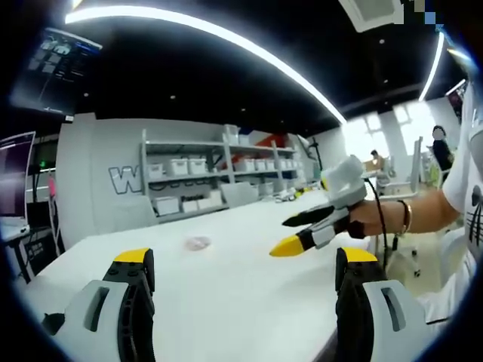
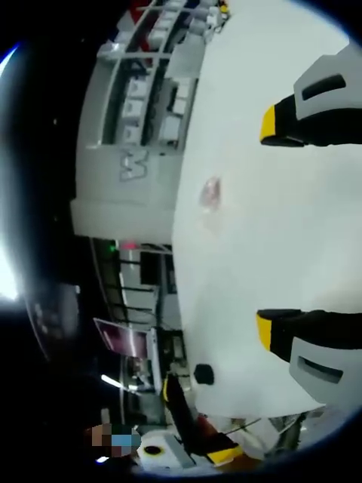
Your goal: Open the resealable bag by pulling the two sides of the seal apart until the entire bag opening is separated and visibly accessible.
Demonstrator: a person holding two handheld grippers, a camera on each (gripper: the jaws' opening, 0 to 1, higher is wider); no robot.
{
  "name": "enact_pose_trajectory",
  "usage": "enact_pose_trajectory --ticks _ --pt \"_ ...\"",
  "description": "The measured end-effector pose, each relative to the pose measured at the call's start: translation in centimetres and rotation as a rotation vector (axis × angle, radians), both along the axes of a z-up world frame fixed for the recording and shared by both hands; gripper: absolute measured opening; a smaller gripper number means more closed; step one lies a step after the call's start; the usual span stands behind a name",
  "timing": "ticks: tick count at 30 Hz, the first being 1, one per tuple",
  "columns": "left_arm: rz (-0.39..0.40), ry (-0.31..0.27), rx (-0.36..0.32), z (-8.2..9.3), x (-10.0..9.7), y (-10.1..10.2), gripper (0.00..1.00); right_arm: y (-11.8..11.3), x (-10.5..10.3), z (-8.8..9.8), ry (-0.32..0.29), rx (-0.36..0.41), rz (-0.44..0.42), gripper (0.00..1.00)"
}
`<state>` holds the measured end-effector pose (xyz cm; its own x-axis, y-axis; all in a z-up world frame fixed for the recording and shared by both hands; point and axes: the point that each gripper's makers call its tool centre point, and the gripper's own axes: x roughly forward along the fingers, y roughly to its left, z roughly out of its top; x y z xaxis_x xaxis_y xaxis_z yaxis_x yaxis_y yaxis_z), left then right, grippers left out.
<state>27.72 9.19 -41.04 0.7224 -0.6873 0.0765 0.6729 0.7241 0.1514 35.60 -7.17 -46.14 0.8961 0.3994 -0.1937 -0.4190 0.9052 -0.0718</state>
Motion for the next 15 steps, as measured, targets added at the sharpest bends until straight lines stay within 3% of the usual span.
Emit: enact_pose_trajectory --ticks 15 --pt "0.026 0.001 -0.027 -0.3 0.8 0.9 0.99 -0.1 -1.4 -0.3 -0.003 0.035 -0.01 0.89"
